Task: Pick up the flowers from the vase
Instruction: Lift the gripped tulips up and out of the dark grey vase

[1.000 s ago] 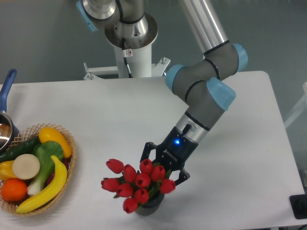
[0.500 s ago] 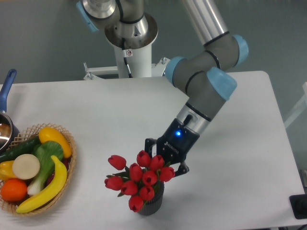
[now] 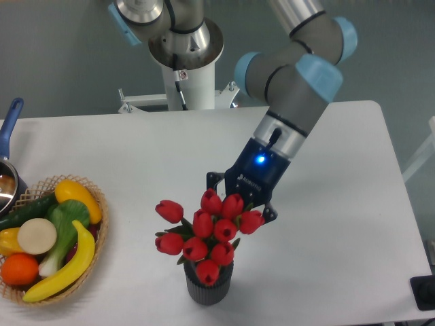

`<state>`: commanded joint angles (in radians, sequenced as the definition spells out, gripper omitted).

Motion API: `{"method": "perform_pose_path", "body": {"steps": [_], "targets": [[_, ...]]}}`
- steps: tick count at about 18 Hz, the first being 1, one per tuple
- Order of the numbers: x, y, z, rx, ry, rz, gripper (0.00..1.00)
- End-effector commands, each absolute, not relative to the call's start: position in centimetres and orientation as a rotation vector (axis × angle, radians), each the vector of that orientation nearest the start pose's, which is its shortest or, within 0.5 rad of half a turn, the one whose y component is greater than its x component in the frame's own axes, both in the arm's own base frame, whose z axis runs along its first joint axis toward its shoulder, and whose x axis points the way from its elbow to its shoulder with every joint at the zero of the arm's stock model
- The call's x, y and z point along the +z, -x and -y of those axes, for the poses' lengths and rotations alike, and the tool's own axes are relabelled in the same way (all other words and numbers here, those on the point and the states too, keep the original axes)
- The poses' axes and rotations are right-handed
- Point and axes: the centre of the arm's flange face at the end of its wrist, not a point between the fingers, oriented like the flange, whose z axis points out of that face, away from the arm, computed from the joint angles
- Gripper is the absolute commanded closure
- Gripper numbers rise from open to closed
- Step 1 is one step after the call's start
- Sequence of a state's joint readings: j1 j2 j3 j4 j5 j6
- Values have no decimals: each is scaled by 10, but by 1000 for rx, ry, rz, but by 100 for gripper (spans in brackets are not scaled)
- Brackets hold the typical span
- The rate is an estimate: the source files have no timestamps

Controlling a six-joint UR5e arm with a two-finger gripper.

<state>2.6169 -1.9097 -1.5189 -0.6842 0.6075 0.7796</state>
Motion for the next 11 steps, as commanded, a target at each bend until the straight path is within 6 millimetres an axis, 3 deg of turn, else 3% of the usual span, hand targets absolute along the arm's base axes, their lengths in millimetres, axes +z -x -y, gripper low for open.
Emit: {"method": "perform_pose_path", "body": {"steps": [4, 11], "targets": [[494, 461, -501, -152, 2027, 23, 100], [508, 468, -488, -280, 1927, 65, 100]]}}
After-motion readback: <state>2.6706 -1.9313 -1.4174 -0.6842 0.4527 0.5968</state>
